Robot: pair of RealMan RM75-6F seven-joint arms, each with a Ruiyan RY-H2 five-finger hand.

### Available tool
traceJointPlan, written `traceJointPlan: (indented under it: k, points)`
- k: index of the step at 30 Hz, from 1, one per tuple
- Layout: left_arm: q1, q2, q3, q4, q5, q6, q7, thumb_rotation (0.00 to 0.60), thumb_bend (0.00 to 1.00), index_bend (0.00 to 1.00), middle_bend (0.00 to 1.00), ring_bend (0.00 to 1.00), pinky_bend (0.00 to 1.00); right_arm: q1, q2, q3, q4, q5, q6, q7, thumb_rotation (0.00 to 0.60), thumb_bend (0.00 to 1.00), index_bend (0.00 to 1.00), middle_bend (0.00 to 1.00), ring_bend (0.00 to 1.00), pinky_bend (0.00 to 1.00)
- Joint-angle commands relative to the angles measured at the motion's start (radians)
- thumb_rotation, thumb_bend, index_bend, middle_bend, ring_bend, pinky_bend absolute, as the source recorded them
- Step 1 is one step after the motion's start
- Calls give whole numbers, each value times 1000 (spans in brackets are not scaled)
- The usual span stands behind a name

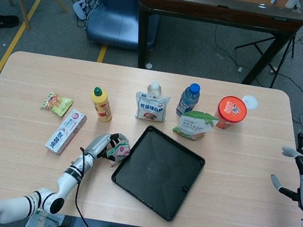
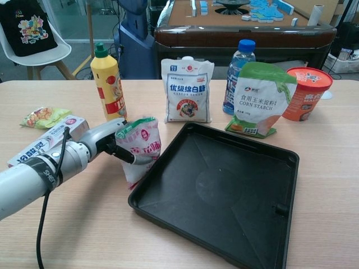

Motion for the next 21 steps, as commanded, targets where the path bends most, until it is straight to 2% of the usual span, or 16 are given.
traceJointPlan:
  k: [1, 4, 12, 21]
  points:
    - [-1, -6, -3, 11, 7, 8, -14, 600, 221, 424, 463, 449, 569, 0, 0, 0, 0, 0, -1, 0, 600, 237, 248, 316, 163, 202]
    - [-3, -4, -2, 19, 17, 16, -22, 600, 221, 435, 492, 477, 613, 1, 0, 2, 0, -1, 0, 2, 600, 237, 248, 315, 163, 203]
    - [-11, 48, 20, 10, 84, 65, 1, 600, 220, 436, 501, 482, 624, 5, -4, 4, 5, -4, -4, 6, 600, 237, 248, 315, 163, 202]
    - [-29, 138, 53, -65, 169, 152, 207, 600, 220, 427, 501, 477, 624, 14, -14, 6, 11, -14, -9, 9, 600, 237, 248, 315, 163, 202]
